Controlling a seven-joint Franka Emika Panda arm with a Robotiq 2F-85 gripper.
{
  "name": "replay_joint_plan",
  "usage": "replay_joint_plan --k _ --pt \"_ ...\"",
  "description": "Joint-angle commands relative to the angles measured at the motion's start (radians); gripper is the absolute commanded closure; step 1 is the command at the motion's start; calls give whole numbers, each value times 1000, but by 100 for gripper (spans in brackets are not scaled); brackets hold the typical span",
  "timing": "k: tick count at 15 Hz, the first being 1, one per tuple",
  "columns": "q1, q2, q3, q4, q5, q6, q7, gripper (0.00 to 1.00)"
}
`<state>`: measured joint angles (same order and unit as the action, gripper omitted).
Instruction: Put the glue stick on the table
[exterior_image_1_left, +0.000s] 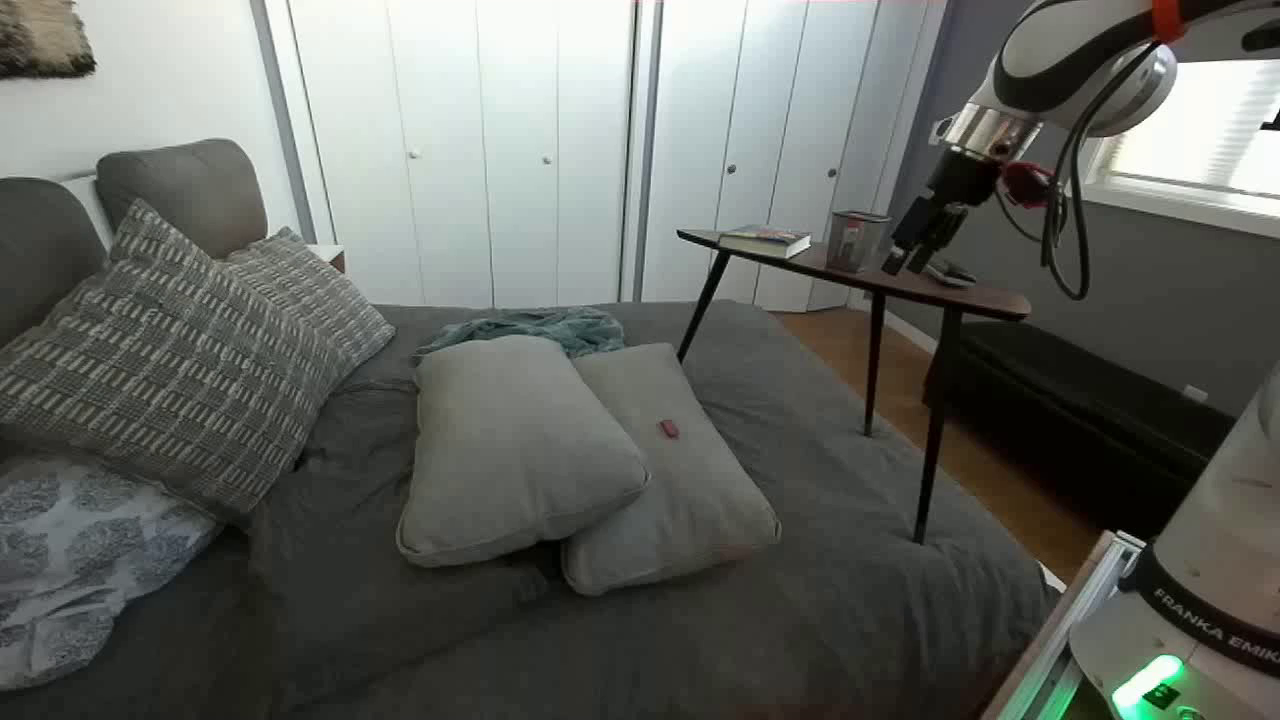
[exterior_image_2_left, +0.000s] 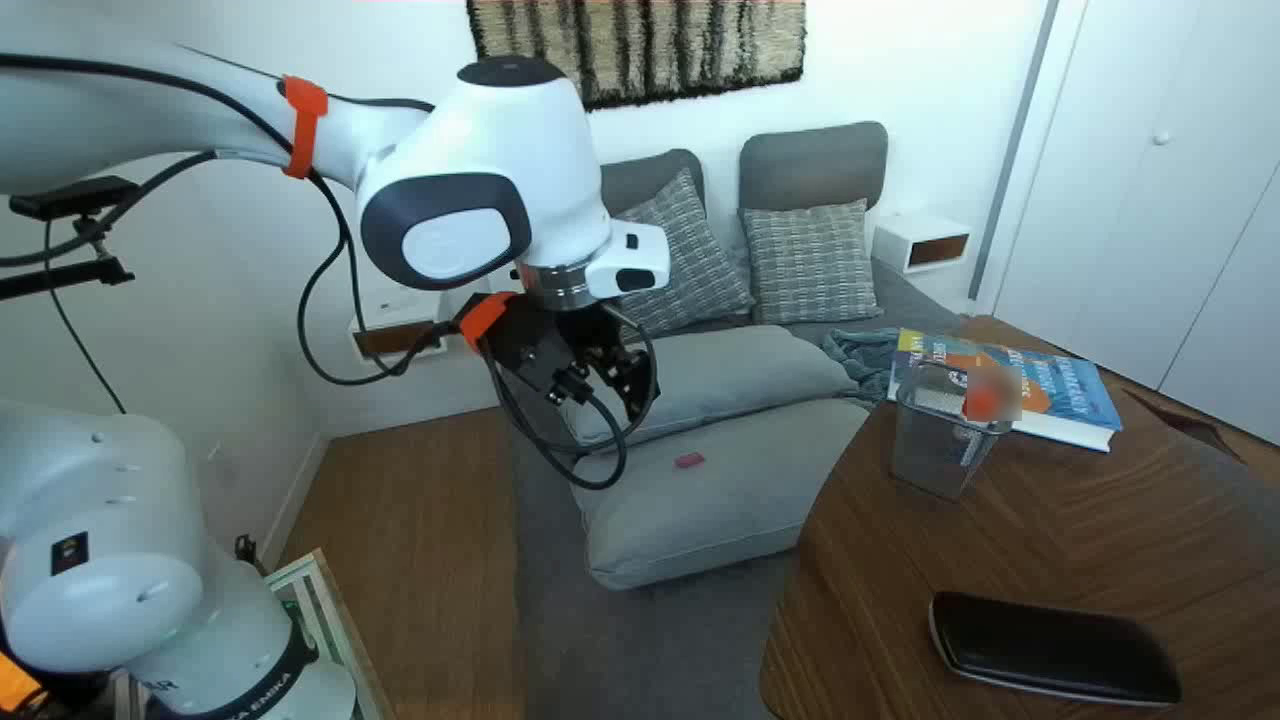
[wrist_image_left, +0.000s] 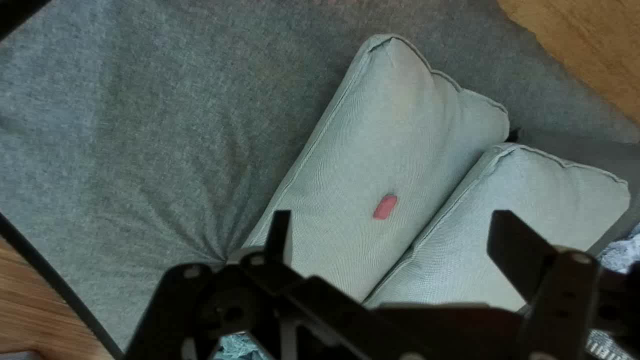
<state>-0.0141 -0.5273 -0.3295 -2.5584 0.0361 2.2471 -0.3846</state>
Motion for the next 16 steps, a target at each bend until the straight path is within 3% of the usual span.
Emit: replay_joint_plan --k 1,10,16 --pt "-25 4 23 2 16 -3 -12 0" --pt "-25 4 23 2 16 -3 -12 0" --pt "-62 78 12 102 14 242 31 0"
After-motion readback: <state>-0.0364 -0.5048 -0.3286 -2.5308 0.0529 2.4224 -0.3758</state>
